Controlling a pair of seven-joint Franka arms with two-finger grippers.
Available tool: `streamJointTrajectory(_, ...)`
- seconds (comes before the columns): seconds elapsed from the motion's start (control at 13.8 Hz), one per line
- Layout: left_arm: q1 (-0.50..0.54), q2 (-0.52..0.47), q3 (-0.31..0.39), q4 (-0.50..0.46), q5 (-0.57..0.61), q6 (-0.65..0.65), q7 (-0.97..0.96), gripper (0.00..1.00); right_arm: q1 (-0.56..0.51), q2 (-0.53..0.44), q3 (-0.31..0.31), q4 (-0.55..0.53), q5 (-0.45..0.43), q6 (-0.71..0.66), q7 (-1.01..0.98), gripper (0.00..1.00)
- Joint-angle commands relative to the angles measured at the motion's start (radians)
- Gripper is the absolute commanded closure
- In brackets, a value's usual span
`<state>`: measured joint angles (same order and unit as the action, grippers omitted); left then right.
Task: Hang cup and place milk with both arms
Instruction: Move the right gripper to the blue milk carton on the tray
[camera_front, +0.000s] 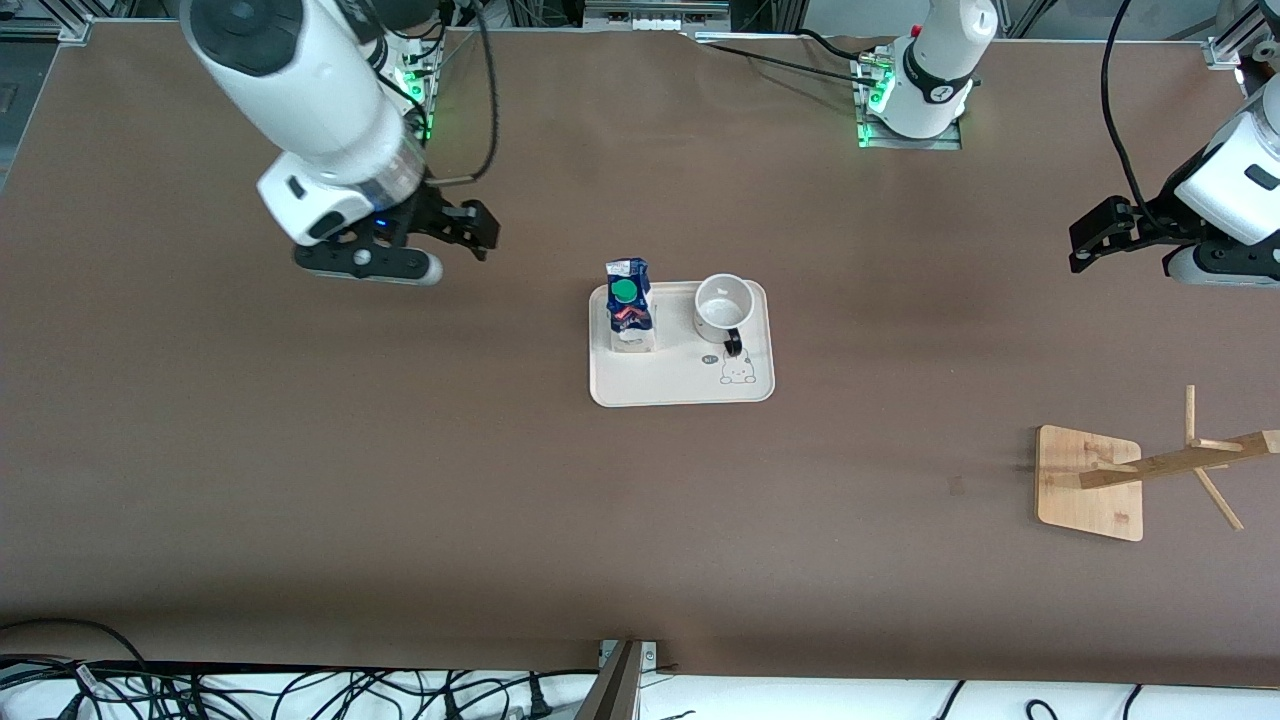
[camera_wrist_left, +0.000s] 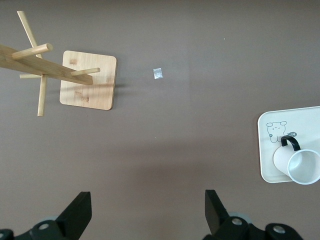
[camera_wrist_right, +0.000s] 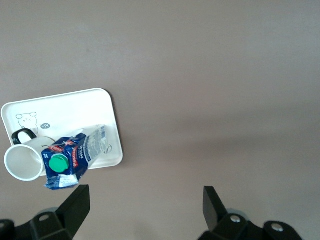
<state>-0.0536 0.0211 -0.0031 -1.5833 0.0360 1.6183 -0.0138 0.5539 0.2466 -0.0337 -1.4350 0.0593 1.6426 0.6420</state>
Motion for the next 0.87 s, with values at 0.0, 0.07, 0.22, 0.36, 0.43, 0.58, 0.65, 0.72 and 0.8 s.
streamJointTrajectory(0.0,0.003,0.017,-0.003,0.037,0.004,-0.029,0.006,0.00,0.041,0.040,-0.011,0.005,0.010,0.061,0.076,0.00)
streamJointTrajectory(0.07,0.003,0.017,-0.003,0.037,0.004,-0.029,0.006,0.00,0.055,0.058,-0.011,0.005,0.008,0.087,0.093,0.00)
streamJointTrajectory(0.22,0.003,0.017,-0.003,0.037,0.002,-0.031,0.006,0.00,0.080,0.095,-0.011,0.005,0.008,0.126,0.129,0.00)
streamJointTrajectory(0.36,0.003,0.017,-0.003,0.037,0.002,-0.031,0.006,0.00,0.109,0.129,-0.011,0.005,0.007,0.175,0.166,0.00)
streamJointTrajectory(0.43,0.003,0.017,-0.003,0.037,0.002,-0.031,0.006,0.00,0.115,0.146,-0.011,0.004,0.005,0.186,0.192,0.00)
streamJointTrajectory(0.58,0.003,0.017,-0.003,0.037,0.004,-0.031,0.006,0.00,0.116,0.172,-0.011,0.005,0.007,0.192,0.220,0.00)
streamJointTrajectory(0.65,0.003,0.017,-0.003,0.037,0.002,-0.031,0.006,0.00,0.116,0.180,-0.011,0.005,0.007,0.200,0.238,0.00)
streamJointTrajectory(0.72,0.003,0.017,-0.003,0.037,0.002,-0.031,0.006,0.00,0.115,0.186,-0.012,0.005,0.008,0.212,0.263,0.00)
streamJointTrajectory(0.8,0.003,0.017,-0.003,0.037,0.002,-0.031,0.006,0.00,0.113,0.192,-0.012,0.004,0.010,0.217,0.289,0.00)
